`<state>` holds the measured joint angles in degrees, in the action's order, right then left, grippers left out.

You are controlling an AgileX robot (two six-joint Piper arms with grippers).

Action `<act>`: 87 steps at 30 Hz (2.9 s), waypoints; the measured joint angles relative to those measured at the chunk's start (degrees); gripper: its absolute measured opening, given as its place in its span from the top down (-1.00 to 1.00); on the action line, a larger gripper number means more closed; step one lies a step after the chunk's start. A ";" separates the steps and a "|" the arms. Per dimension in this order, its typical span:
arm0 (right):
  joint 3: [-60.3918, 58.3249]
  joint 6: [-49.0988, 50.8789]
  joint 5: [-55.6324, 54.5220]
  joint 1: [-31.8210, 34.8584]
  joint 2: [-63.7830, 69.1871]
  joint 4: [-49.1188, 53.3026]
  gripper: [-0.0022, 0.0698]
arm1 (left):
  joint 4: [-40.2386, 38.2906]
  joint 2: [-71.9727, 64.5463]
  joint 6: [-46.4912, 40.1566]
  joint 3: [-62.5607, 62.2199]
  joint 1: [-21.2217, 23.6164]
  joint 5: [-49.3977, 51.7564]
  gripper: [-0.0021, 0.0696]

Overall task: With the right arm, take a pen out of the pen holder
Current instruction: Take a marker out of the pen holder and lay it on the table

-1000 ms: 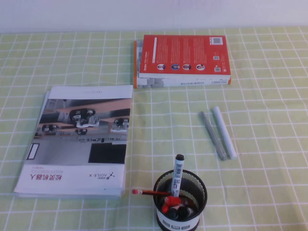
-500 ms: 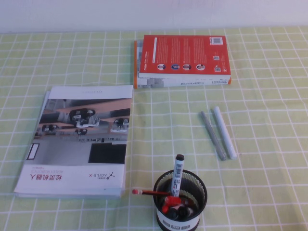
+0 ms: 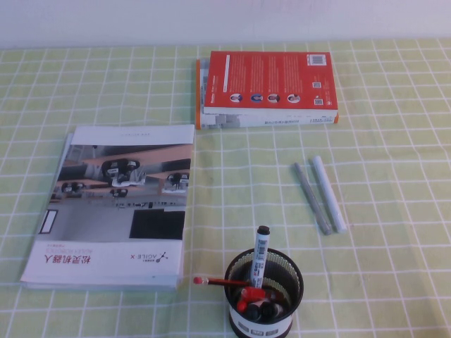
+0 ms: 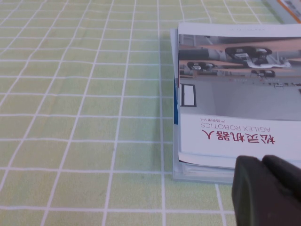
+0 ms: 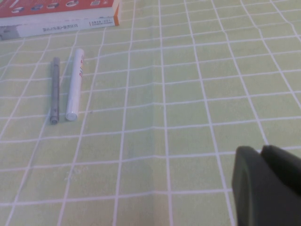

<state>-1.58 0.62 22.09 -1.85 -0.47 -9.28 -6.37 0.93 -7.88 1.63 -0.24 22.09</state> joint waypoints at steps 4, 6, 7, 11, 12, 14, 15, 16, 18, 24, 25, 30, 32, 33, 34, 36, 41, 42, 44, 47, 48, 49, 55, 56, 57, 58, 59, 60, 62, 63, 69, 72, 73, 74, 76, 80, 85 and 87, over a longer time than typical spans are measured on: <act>0.00 0.00 0.00 0.00 0.00 -0.11 0.97 | 0.00 0.00 0.00 0.00 0.00 0.00 0.96; 0.00 0.00 0.00 0.00 0.00 -0.91 0.97 | 0.00 0.00 0.00 0.00 0.00 0.00 0.96; 0.00 0.00 0.00 0.00 0.00 -1.64 0.97 | 0.00 0.00 0.00 0.00 0.00 0.00 0.96; 0.00 0.00 -1.44 0.00 0.00 -6.05 0.97 | 0.00 0.00 0.00 0.00 0.00 0.00 0.96; 0.00 0.00 -1.99 0.00 0.00 -7.55 0.97 | 0.00 0.00 0.00 0.00 0.00 0.00 0.96; 0.00 0.00 -3.66 0.00 0.00 -10.61 0.97 | 0.00 0.00 0.00 0.00 0.00 0.00 0.96; 0.00 0.00 -4.65 0.00 0.00 -11.77 0.97 | 0.00 0.00 0.00 0.00 0.00 0.00 0.96; 0.00 0.00 -5.62 0.00 0.00 -13.21 0.97 | 0.00 0.00 0.00 0.00 0.00 0.00 0.96; 0.00 0.00 -7.32 0.00 0.00 -15.71 0.97 | 0.00 0.00 0.00 0.00 0.00 0.00 0.96; 0.00 0.00 -10.03 0.00 0.00 -25.84 0.97 | 0.00 0.00 0.00 0.00 0.00 0.00 0.96; 0.00 0.00 -10.05 0.00 0.00 -28.42 0.97 | 0.00 0.00 0.00 0.00 0.00 0.00 0.96; 0.00 0.00 -10.68 0.00 0.00 -35.63 0.97 | 0.00 0.00 0.00 0.00 0.00 0.00 0.96; 0.00 0.00 -11.45 0.00 0.00 -36.41 0.97 | 0.00 0.00 0.00 0.00 0.00 0.00 0.96; 0.00 0.00 -11.75 0.00 0.00 -36.52 0.97 | 0.00 0.00 0.00 0.00 0.00 0.00 0.96; 0.00 0.00 -12.01 0.00 0.00 -36.67 0.97 | 0.00 0.00 0.00 0.00 0.00 0.00 0.96; 0.00 0.00 -11.66 0.00 0.00 -36.79 0.97 | 0.00 0.00 0.00 0.00 0.00 0.00 0.96; 1.64 -0.24 -6.69 0.00 0.76 -36.79 0.97 | 0.00 0.00 0.00 0.00 0.00 0.00 0.96; 3.01 -0.62 -5.42 0.00 1.64 -36.45 0.97 | 0.00 0.00 0.00 0.00 0.00 0.00 0.96; 6.37 -1.40 -1.99 0.00 5.07 -35.29 0.97 | 0.00 0.00 0.00 0.00 0.00 0.00 0.96; 11.44 -2.03 4.27 0.00 12.05 -32.73 0.97 | 0.00 0.00 0.00 0.00 0.00 0.00 0.96; 12.85 -2.48 6.08 0.00 14.08 -31.94 0.97 | 0.00 0.00 0.00 0.00 0.00 0.00 0.96; 14.54 -2.80 8.22 0.00 16.63 -30.85 0.97 | 0.00 0.00 0.00 0.00 0.00 0.00 0.96; 21.89 -4.28 16.89 0.00 30.67 -23.79 0.97 | 0.00 0.00 0.00 0.00 0.00 0.00 0.96; 22.82 -4.54 17.72 0.00 32.79 -22.79 0.97 | 0.00 0.00 0.00 0.00 0.00 0.00 0.96; 23.52 -4.63 18.31 0.00 34.36 -22.08 0.97 | 0.00 0.00 0.00 0.00 0.00 0.00 0.96; 24.35 -4.77 18.90 0.00 36.19 -21.13 0.97 | 0.00 0.00 0.00 0.00 0.00 0.00 0.96; 24.98 -4.77 19.29 0.00 37.58 -20.54 0.97 | 0.00 0.00 0.00 0.00 0.00 0.00 0.96; 25.69 -5.06 19.55 0.00 39.16 -20.07 0.97 | 0.00 0.00 0.00 0.00 0.00 0.00 0.96; 26.98 -5.64 19.67 0.00 41.86 -19.57 0.97 | 0.00 0.00 0.00 0.00 0.00 0.00 0.96; 27.65 -5.88 19.67 0.00 42.88 -19.57 0.97 | 0.00 0.00 0.00 0.00 0.00 0.00 0.96; 32.87 -6.11 17.64 -3.40 49.79 -19.18 0.97 | 0.00 0.00 0.00 0.00 0.00 0.00 0.96; 35.53 -6.11 14.06 -9.50 52.91 -19.18 0.97 | 0.00 0.00 0.00 0.00 0.00 0.00 0.96; 36.14 -6.11 12.46 -11.41 54.06 -19.30 0.97 | 0.00 0.00 0.00 0.00 0.00 0.00 0.96; 36.96 -6.11 10.63 -14.40 55.27 -19.62 0.97 | 0.00 0.00 0.00 0.00 0.00 0.00 0.96; 38.02 -6.11 6.63 -19.14 57.86 -20.45 0.97 | 0.00 0.00 0.00 0.00 0.00 0.00 0.96; 39.30 -6.11 -1.98 -29.20 62.54 -23.68 0.96 | 0.00 0.00 0.00 0.00 0.00 0.00 0.96; 39.41 -6.11 -13.05 -40.12 67.22 -27.63 0.63 | 0.00 0.00 0.00 0.00 0.00 0.00 0.96; 39.41 -6.11 -16.63 -43.28 68.57 -29.65 0.35 | 0.00 0.00 0.00 0.00 0.00 0.00 0.96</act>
<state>37.82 -5.49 5.46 -45.13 68.10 -38.94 -6.37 0.93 -7.88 1.63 -0.24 22.09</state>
